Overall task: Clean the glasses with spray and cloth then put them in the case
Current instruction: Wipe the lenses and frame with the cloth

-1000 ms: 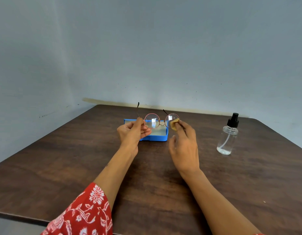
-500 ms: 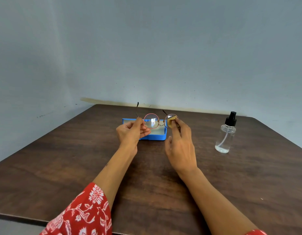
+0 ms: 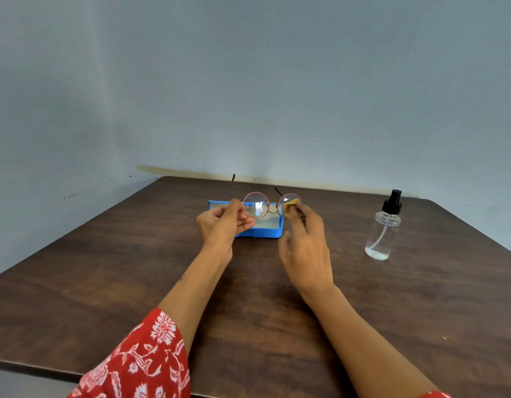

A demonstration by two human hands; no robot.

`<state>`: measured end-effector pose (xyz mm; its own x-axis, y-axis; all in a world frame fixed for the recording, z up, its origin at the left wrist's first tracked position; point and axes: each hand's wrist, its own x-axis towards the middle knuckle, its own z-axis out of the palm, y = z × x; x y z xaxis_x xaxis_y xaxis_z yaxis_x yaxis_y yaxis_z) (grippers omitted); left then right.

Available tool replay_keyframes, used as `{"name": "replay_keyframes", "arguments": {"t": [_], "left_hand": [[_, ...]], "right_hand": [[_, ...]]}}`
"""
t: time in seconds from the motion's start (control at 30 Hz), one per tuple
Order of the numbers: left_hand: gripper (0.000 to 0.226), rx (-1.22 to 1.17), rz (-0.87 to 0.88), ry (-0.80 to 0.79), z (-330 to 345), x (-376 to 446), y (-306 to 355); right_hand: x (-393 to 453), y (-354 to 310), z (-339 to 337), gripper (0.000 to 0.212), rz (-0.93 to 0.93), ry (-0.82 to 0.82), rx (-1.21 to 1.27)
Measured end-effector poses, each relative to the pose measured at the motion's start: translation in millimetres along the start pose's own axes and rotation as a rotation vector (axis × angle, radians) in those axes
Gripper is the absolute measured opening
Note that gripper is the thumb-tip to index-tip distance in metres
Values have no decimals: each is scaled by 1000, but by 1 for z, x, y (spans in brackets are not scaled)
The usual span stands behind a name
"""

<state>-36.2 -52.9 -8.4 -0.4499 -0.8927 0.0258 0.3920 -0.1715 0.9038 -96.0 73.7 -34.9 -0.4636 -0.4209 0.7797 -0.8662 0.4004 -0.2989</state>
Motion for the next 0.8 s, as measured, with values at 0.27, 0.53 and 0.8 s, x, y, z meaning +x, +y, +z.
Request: {"name": "replay_keyframes", "arguments": {"t": [0.27,0.53,0.8], "left_hand": [[16,-19,6,6,-1,-1,2],[17,-29,13,1,0,-3,2],[15,-22,12,-3,-2,-1,1]], "right_hand": [[-1,0,4,46,30,40,56],[-5,-6,3,44,-109,-47,48],[-1,6,1,42,78,65,58]]}}
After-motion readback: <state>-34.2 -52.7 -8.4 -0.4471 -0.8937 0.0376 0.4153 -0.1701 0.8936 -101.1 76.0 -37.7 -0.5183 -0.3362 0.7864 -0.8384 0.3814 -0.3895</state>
